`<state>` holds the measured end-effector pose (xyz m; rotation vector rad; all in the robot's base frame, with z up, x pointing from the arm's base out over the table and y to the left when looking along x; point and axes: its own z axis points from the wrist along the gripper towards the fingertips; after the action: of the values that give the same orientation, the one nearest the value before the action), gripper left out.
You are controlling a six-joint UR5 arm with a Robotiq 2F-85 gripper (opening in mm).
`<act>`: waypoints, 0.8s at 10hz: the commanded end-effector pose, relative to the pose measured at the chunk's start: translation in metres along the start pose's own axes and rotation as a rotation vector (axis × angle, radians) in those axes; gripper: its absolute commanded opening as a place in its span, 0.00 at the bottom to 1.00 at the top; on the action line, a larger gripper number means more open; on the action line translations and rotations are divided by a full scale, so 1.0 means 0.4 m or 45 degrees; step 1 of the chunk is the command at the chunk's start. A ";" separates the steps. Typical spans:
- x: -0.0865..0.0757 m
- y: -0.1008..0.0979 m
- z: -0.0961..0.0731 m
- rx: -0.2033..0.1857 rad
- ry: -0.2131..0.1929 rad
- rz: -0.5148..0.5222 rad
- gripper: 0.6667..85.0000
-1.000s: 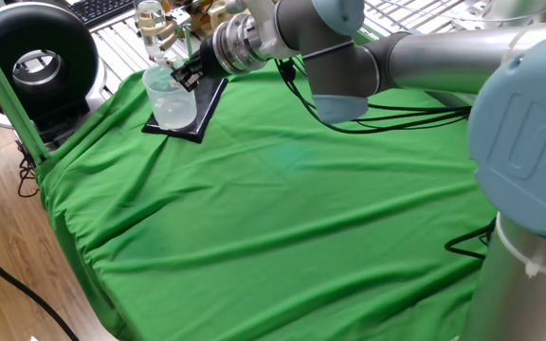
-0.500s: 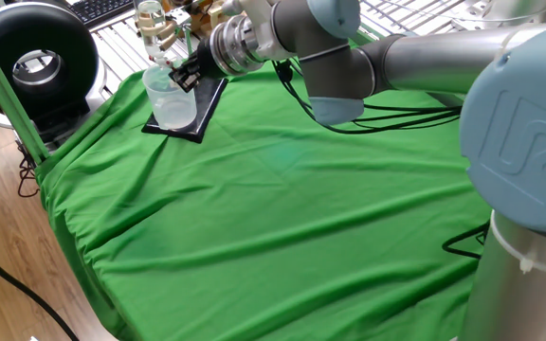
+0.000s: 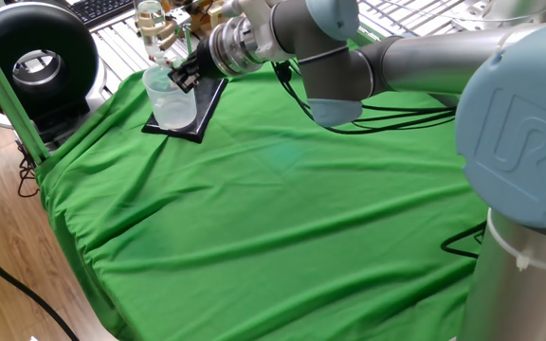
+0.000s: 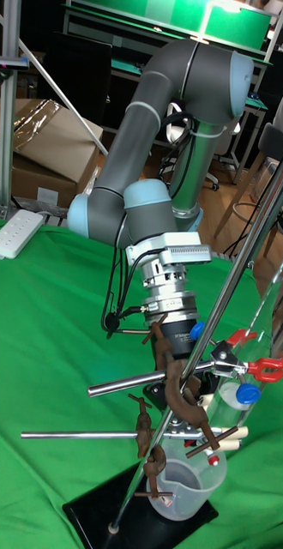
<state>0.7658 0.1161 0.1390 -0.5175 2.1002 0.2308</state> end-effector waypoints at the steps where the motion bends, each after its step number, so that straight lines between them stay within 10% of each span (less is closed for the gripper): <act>1: -0.007 -0.013 0.002 0.010 -0.019 -0.002 0.01; 8: 0.000 -0.016 0.006 0.011 -0.025 -0.053 0.01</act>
<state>0.7689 0.1155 0.1374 -0.5507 2.0766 0.2089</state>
